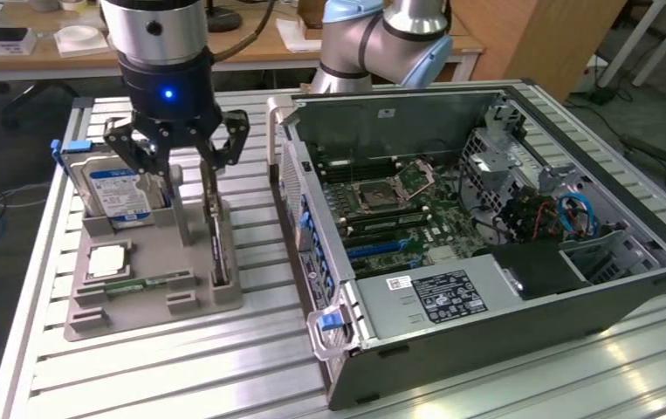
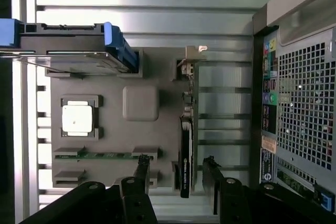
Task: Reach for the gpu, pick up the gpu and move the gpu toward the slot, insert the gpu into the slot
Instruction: 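Pick up the gpu and move the gpu toward the slot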
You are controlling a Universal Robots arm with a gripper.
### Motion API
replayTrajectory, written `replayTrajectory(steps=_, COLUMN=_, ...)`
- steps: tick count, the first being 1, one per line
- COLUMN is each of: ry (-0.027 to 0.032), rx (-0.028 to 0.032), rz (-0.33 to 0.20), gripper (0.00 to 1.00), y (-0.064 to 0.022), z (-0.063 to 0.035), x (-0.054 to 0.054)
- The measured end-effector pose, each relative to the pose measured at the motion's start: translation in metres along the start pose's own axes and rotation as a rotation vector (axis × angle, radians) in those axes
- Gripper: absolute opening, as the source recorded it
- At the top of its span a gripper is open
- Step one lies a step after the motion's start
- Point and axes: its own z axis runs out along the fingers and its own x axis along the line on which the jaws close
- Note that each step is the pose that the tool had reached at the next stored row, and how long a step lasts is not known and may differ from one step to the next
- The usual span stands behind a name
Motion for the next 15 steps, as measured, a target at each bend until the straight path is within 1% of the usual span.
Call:
replayTrajectory(steps=3, ry=-0.002, rx=-0.0001, rz=0.007, gripper=0.53, y=-0.001, z=0.0054, x=-0.001)
replayTrajectory(steps=9, ry=-0.0042, rx=-0.0001, rz=0.013, gripper=0.53, y=-0.0045, z=0.0162, x=-0.006)
replayTrajectory(steps=15, ry=-0.0087, rx=-0.0002, rz=0.019, gripper=0.53, y=-0.0083, z=0.027, x=-0.008)
